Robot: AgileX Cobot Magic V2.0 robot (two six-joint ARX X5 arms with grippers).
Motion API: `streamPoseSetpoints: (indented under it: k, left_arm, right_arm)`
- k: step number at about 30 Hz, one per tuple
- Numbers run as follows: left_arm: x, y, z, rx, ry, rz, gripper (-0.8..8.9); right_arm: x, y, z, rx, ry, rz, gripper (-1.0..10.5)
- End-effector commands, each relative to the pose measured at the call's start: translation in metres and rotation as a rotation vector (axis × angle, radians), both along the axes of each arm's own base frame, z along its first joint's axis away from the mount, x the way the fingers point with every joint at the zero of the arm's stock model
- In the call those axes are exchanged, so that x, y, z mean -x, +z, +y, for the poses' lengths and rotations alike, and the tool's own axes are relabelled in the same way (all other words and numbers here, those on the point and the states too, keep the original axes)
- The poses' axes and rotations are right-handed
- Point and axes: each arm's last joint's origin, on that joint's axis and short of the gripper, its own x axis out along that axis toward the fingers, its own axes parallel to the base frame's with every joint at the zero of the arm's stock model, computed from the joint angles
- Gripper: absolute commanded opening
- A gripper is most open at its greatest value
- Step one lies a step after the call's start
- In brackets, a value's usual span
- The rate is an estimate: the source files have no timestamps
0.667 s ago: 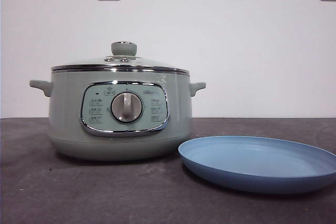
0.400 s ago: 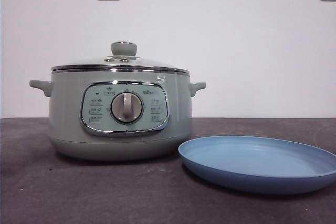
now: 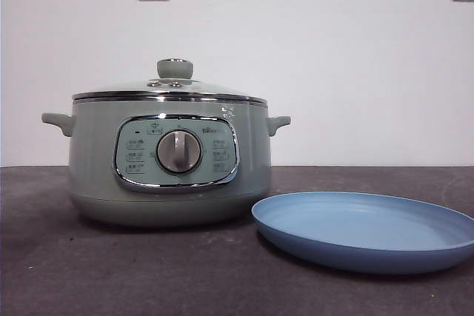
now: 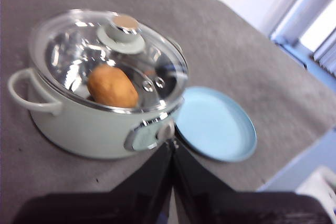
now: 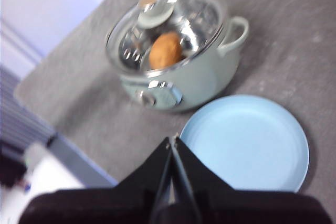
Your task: Take the potato out from the steamer,put the potato on the plate,close the lid
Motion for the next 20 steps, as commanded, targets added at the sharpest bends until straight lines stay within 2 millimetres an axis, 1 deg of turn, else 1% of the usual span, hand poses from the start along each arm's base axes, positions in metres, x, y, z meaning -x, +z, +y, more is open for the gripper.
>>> streamPoseSetpoints:
  k: [1, 5, 8, 9, 10, 11, 12, 13, 14, 15, 16, 20]
  left_arm:
    - [0.0009, 0.0041, -0.0015, -0.054, -0.057, -0.011, -0.09]
    - [0.0017, 0.0086, -0.0024, -0.066, -0.075, 0.007, -0.07]
    - [0.0019, 0.0099, -0.0023, -0.066, -0.071, 0.003, 0.20]
    - [0.0019, 0.0099, -0.0023, -0.064, -0.069, 0.006, 0.97]
    - [0.0019, 0.0098, -0.0023, -0.058, -0.064, 0.012, 2.29]
    - [0.0019, 0.0099, -0.0023, -0.053, -0.060, 0.016, 3.71]
    - [0.0018, 0.0099, -0.0023, -0.052, -0.059, 0.017, 5.23]
    - [0.0016, 0.0102, -0.0023, -0.052, -0.059, 0.014, 6.15]
    - [0.0014, 0.0105, -0.0023, -0.052, -0.059, 0.009, 6.33]
    - [0.0012, 0.0108, -0.0023, -0.052, -0.059, 0.005, 6.30]
    - [0.0010, 0.0112, -0.0023, -0.052, -0.059, 0.001, 6.30]
    - [-0.0005, 0.0130, -0.0022, -0.042, -0.049, -0.011, 6.30]
  right_arm:
    - [0.0011, 0.0038, 0.0025, 0.065, 0.082, -0.011, -0.1]
    - [0.0002, 0.0038, 0.0066, 0.073, 0.118, 0.008, -0.1]
    - [0.0003, 0.0037, 0.0079, 0.072, 0.129, 0.009, 0.1]
    - [0.0003, 0.0037, 0.0079, 0.072, 0.129, 0.008, 0.1]
    - [0.0001, 0.0039, 0.0079, 0.072, 0.130, 0.006, 0.6]
    - [0.0001, 0.0040, 0.0079, 0.071, 0.130, 0.005, 1.2]
    - [0.0002, 0.0042, 0.0079, 0.071, 0.130, 0.004, 2.3]
    - [0.0001, 0.0042, 0.0079, 0.071, 0.129, 0.004, 3.5]
    - [0.0001, 0.0042, 0.0079, 0.069, 0.128, 0.006, 4.7]
    - [0.0001, 0.0042, 0.0079, 0.066, 0.124, 0.011, 5.5]
    - [0.0000, 0.0043, 0.0079, 0.062, 0.120, 0.014, 5.9]
    - [0.0000, 0.0044, 0.0080, 0.057, 0.116, 0.020, 6.0]
